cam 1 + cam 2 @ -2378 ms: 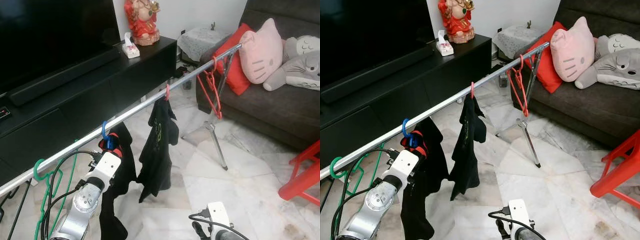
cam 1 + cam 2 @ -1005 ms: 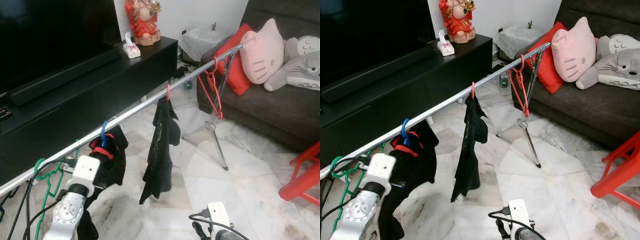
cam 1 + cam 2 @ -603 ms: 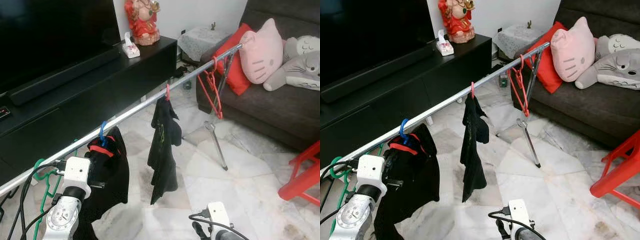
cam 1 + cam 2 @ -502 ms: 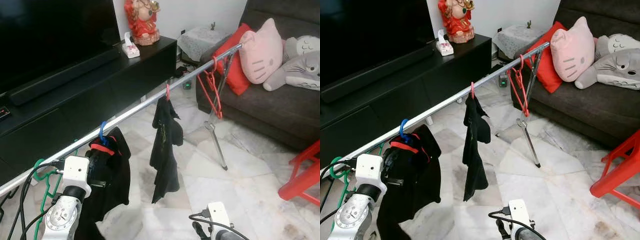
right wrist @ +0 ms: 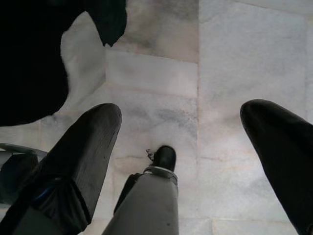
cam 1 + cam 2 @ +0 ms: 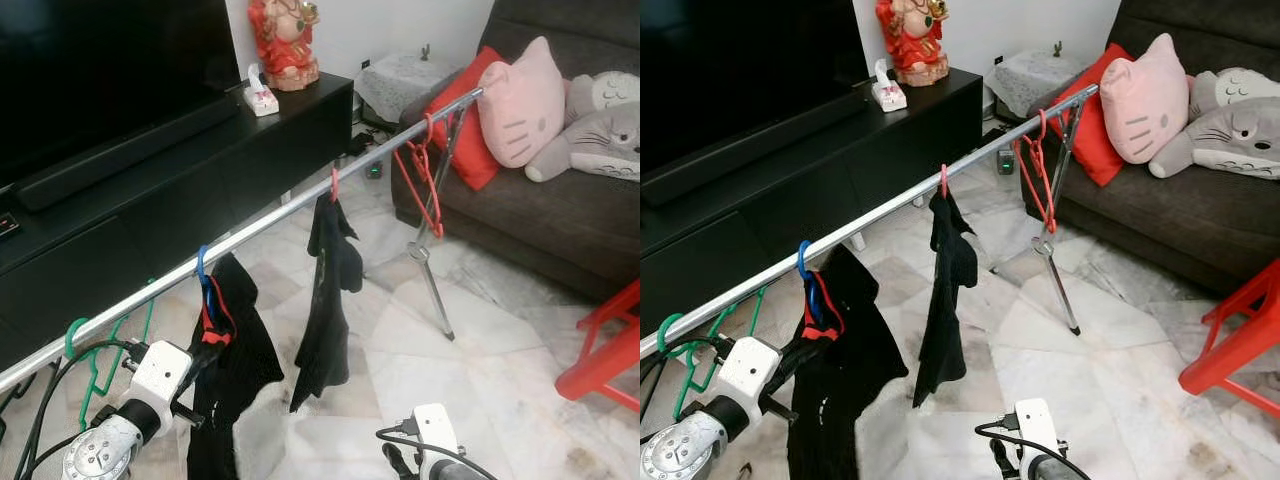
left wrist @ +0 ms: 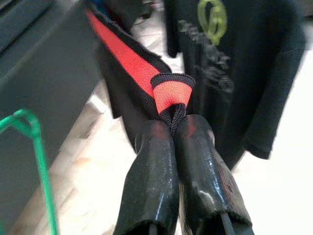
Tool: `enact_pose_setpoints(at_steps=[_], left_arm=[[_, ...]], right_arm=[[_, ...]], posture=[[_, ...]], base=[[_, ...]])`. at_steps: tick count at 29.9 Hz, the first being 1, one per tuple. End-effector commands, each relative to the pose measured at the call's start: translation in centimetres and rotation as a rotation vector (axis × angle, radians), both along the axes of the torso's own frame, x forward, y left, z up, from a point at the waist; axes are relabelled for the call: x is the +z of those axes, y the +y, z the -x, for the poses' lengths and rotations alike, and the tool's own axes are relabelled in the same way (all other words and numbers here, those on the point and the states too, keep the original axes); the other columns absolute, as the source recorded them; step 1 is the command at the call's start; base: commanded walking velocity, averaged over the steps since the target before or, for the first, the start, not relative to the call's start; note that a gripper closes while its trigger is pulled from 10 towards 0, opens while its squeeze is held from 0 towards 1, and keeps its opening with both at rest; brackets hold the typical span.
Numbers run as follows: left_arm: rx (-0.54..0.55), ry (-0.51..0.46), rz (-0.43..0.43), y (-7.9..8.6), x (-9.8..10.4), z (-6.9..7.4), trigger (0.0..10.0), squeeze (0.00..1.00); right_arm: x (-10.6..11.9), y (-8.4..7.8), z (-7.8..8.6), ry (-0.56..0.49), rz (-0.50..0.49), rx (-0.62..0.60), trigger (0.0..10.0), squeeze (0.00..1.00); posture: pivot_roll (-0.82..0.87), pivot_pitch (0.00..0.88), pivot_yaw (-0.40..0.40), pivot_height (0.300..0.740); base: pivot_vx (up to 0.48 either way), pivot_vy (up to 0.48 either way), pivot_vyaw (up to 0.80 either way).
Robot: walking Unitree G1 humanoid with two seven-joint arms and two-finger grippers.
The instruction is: Hang hanger
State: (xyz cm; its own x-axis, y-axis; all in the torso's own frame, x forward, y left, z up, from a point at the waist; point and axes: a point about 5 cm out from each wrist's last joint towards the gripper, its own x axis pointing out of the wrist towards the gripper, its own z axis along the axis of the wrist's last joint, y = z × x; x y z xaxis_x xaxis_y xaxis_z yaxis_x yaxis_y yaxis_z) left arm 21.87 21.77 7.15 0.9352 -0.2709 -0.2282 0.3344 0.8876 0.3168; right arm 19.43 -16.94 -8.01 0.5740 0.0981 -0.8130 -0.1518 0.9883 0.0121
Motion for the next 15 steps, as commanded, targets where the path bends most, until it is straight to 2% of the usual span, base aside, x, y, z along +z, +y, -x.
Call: enact_pose_setpoints(at_steps=[1,5,6,8,9,15], left_arm=[[0.074,0.021,-0.035,1.2,-0.4,0.1,0.0,0.0],[0.151,0.035,-0.091,1.9,-1.0,-0.1,0.0,0.0],[0.174,0.039,-0.113,2.1,-1.2,-0.2,1.2,0.0],[0.189,0.041,-0.129,2.2,-1.3,-0.2,1.2,0.0],[0.194,0.042,-0.14,2.1,-1.4,-0.3,10.0,0.0],[0.206,0.011,-0.171,1.7,-1.3,-0.9,10.0,0.0]], right_arm=[[-0.1,0.2,0.1,0.009,-0.003,0.004,10.0,0.0],[-0.1,0.2,0.1,0.009,-0.003,0.006,10.0,0.0],[-0.1,0.2,0.1,0.008,-0.003,0.006,10.0,0.0],[-0.1,0.2,0.1,0.008,-0.003,0.007,10.0,0.0],[-0.1,0.2,0.1,0.008,-0.004,0.007,10.0,0.0],[-0.1,0.3,0.1,0.008,-0.005,0.005,10.0,0.0]], posture=[[-0.1,0.0,0.043,0.74],[-0.1,0.0,0.042,0.74],[-0.1,0.0,0.042,0.74],[-0.1,0.0,0.042,0.74],[-0.1,0.0,0.043,0.74],[-0.1,0.0,0.045,0.74]], base=[[0.0,0.0,0.0],[0.0,0.0,0.0],[0.0,0.0,0.0],[0.0,0.0,0.0],[0.0,0.0,0.0],[0.0,0.0,0.0]])
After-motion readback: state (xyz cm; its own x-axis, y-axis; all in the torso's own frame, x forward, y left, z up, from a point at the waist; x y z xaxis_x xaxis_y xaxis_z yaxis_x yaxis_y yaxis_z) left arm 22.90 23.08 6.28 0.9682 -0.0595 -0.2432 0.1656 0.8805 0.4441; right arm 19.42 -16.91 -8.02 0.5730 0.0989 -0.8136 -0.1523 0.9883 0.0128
